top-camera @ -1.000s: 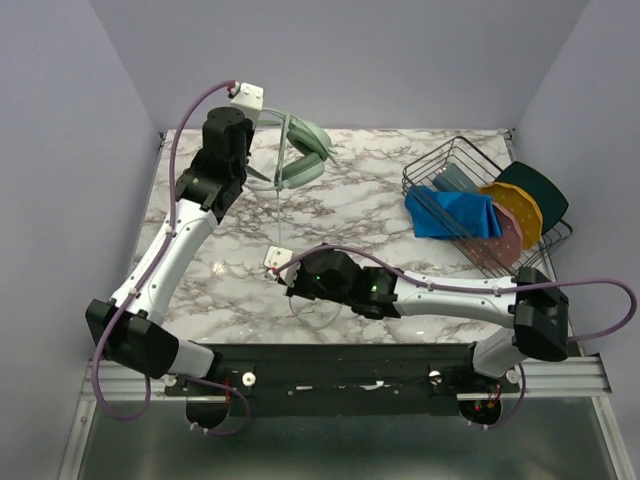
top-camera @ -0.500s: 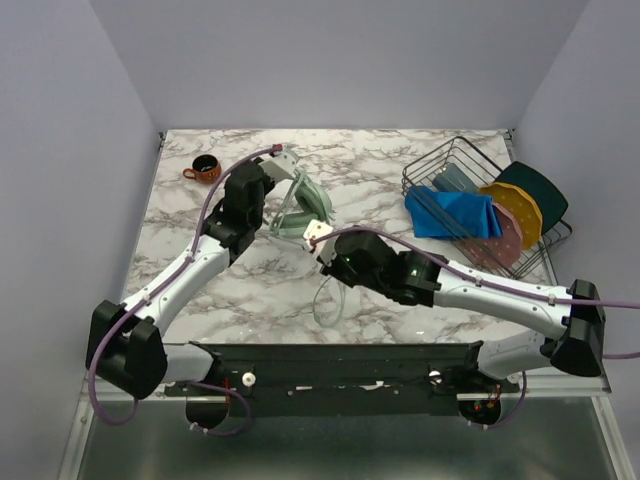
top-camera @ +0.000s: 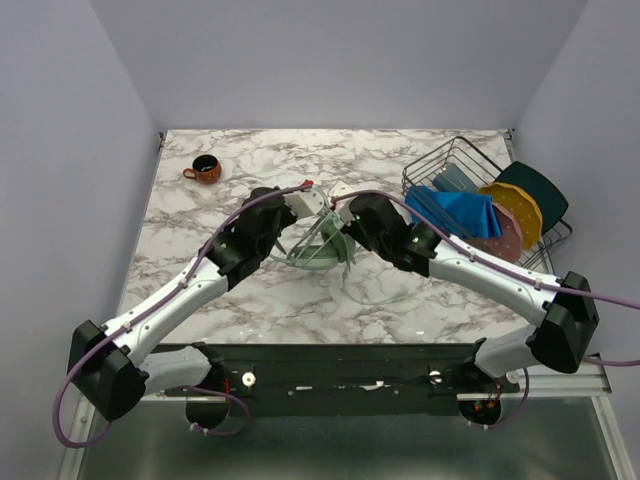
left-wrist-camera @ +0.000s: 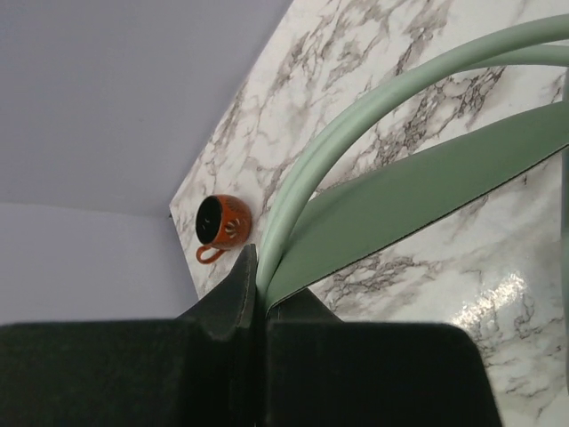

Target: Wrap the headphones

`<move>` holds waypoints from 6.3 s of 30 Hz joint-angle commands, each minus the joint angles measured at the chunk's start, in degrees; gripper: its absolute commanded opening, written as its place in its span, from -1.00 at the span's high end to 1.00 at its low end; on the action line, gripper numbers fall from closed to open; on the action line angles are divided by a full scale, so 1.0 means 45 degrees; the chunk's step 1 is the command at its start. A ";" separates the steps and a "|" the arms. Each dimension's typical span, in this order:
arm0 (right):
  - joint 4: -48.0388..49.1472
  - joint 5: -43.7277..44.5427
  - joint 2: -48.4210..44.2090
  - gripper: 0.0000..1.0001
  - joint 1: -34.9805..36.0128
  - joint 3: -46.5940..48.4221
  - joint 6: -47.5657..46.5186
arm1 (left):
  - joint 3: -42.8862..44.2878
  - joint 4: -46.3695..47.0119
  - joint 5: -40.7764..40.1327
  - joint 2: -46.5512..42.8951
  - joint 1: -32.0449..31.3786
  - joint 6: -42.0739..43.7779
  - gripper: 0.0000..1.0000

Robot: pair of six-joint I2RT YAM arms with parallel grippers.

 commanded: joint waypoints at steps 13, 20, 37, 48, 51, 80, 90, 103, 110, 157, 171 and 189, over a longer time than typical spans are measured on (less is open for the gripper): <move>0.4967 -0.2551 -0.0843 0.70 -0.1837 -0.1147 -0.2342 | 0.2730 -0.5488 0.3832 -0.0306 -0.0590 -0.3353 1.00; 0.5945 -0.4176 -0.1312 0.62 -0.2129 -0.1968 -0.1015 | 0.3746 -0.6292 0.5493 -0.0540 -0.0455 -0.6246 1.00; 1.0455 -0.7479 0.0209 -0.22 -0.2677 -0.3220 0.2463 | 0.8081 -0.7093 0.4987 -0.0052 -0.0161 -0.7146 1.00; 1.2953 -0.7148 0.2065 -0.36 -0.2677 -0.3919 0.4007 | 1.0307 -0.7094 0.4127 0.0124 -0.0161 -0.7614 1.00; 1.3075 -0.6991 0.2650 -0.36 -0.2677 -0.4098 0.4007 | 1.0875 -0.7015 0.3932 0.0163 -0.0161 -0.7751 1.00; 0.7531 -0.3850 0.3062 0.94 0.0973 -0.3182 0.2253 | 1.1658 -0.5024 0.2644 0.1939 0.4484 -1.2537 1.00; 0.2944 -0.1836 0.4058 0.99 0.3747 -0.0782 0.1195 | 0.8189 -0.1979 -0.0012 0.2936 0.5640 -1.0722 1.00; -0.4092 0.1913 0.3358 0.99 0.4452 0.1545 0.1078 | 0.2813 0.3410 -0.1440 0.3405 0.5270 -0.3811 1.00; -0.3352 0.3652 0.2184 0.99 0.4316 0.1857 -0.0911 | 0.0019 0.4821 -0.1440 0.2722 0.2986 -0.0917 1.00; 1.1962 0.5355 0.1248 0.70 0.0839 -0.1878 -1.0617 | 0.0505 -0.1604 0.2935 0.1179 0.0659 -0.3648 1.00; 0.1851 -0.2008 0.1673 0.46 -0.0060 -0.0565 -0.2849 | 0.0310 -0.1820 0.4458 0.0885 0.0894 -0.4411 1.00; -0.1397 -0.5290 0.2809 -0.21 -0.1367 0.0744 -0.1305 | -0.0002 -0.2601 0.6607 0.1608 0.0992 -0.3982 1.00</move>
